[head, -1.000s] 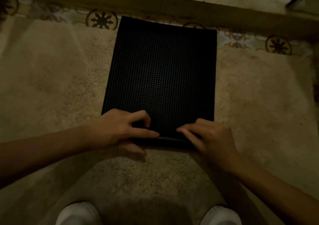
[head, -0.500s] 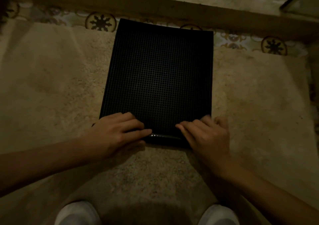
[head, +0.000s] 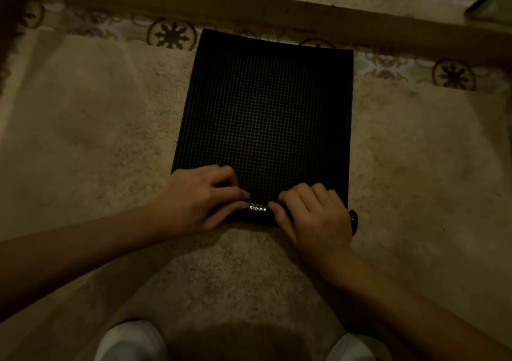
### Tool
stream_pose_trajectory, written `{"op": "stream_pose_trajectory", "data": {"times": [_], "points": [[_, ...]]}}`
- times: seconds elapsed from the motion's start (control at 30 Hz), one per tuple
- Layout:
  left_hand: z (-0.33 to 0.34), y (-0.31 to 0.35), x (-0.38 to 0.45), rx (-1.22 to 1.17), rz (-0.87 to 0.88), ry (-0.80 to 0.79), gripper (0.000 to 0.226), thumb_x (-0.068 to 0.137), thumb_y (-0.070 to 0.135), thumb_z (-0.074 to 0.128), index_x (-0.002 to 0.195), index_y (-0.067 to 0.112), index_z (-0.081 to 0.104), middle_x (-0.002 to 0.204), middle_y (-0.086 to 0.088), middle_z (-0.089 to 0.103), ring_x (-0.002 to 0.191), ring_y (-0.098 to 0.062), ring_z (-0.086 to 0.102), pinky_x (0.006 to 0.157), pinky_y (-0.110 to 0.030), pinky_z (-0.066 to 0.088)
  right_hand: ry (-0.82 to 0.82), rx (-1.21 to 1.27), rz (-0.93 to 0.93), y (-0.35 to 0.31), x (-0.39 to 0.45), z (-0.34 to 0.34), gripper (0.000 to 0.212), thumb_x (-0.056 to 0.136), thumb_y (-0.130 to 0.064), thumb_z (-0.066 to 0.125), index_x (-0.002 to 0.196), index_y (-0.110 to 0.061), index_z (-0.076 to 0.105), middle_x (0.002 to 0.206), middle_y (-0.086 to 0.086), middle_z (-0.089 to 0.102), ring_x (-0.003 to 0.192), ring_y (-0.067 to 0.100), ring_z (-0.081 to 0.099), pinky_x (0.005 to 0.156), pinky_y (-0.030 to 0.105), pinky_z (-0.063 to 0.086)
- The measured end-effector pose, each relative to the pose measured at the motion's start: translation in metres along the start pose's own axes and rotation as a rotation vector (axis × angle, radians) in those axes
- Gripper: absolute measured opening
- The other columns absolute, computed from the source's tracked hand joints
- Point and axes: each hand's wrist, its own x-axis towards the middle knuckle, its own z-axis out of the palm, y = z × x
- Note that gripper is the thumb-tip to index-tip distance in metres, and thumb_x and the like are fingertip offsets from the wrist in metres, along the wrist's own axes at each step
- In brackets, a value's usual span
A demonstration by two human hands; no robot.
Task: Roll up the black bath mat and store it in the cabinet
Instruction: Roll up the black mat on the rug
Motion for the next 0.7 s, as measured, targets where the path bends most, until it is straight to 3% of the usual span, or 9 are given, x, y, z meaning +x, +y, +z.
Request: {"op": "stream_pose_trajectory", "data": {"times": [0.1, 0.23, 0.4, 0.47, 0.6, 0.7], "points": [[0.005, 0.011, 0.002, 0.172, -0.054, 0.066, 0.030, 0.101, 0.033, 0.046, 0.106, 0.012, 0.067, 0.099, -0.009, 0.058, 0.072, -0.018, 0.047, 0.054, -0.031, 0.040, 0.022, -0.008, 0.018, 0.005, 0.010, 0.002, 0.035, 0.107, -0.034, 0.049, 0.079, -0.016, 0.061, 0.072, 0.001, 0.058, 0.064, 0.021, 0.050, 0.054, 0.038, 0.041], [0.018, 0.030, 0.001, 0.268, -0.169, 0.064, 0.043, 0.101, 0.045, 0.038, 0.107, 0.009, 0.059, 0.099, -0.011, 0.058, 0.081, -0.029, 0.050, 0.069, -0.042, 0.039, -0.008, -0.028, 0.064, 0.010, 0.026, 0.000, 0.042, 0.109, -0.036, 0.041, 0.075, -0.019, 0.057, 0.067, -0.001, 0.056, 0.059, 0.018, 0.051, 0.051, 0.032, 0.039], [0.019, 0.023, 0.017, 0.386, -0.201, 0.024, 0.047, 0.103, 0.046, 0.028, 0.098, 0.009, 0.056, 0.092, -0.011, 0.055, 0.077, -0.031, 0.048, 0.065, -0.043, 0.039, -0.045, -0.038, 0.149, 0.012, 0.036, -0.003, 0.042, 0.108, -0.037, 0.042, 0.073, -0.019, 0.055, 0.063, -0.002, 0.055, 0.054, 0.016, 0.051, 0.049, 0.027, 0.029], [0.016, 0.016, 0.025, 0.376, -0.186, 0.024, 0.043, 0.103, 0.044, 0.028, 0.094, 0.010, 0.053, 0.088, -0.010, 0.055, 0.076, -0.028, 0.048, 0.062, -0.039, 0.037, -0.059, -0.008, 0.206, 0.014, 0.042, -0.005, 0.044, 0.108, -0.038, 0.040, 0.072, -0.018, 0.055, 0.063, -0.001, 0.054, 0.054, 0.017, 0.050, 0.046, 0.029, 0.031], [0.012, 0.007, 0.040, 0.323, -0.186, 0.033, 0.036, 0.104, 0.041, 0.026, 0.091, 0.015, 0.047, 0.080, -0.004, 0.053, 0.067, -0.021, 0.047, 0.056, -0.030, 0.026, 0.010, -0.102, 0.166, 0.005, 0.040, -0.001, 0.040, 0.108, -0.036, 0.040, 0.082, -0.013, 0.059, 0.075, 0.006, 0.055, 0.069, 0.024, 0.049, 0.060, 0.038, 0.036], [0.014, 0.004, 0.041, 0.320, -0.152, 0.057, 0.034, 0.105, 0.039, 0.024, 0.092, 0.016, 0.044, 0.083, -0.004, 0.053, 0.070, -0.020, 0.046, 0.055, -0.030, 0.028, -0.012, -0.131, 0.169, -0.001, 0.036, 0.007, 0.039, 0.107, -0.038, 0.037, 0.086, -0.012, 0.057, 0.079, 0.008, 0.055, 0.071, 0.026, 0.049, 0.060, 0.040, 0.037]]}}
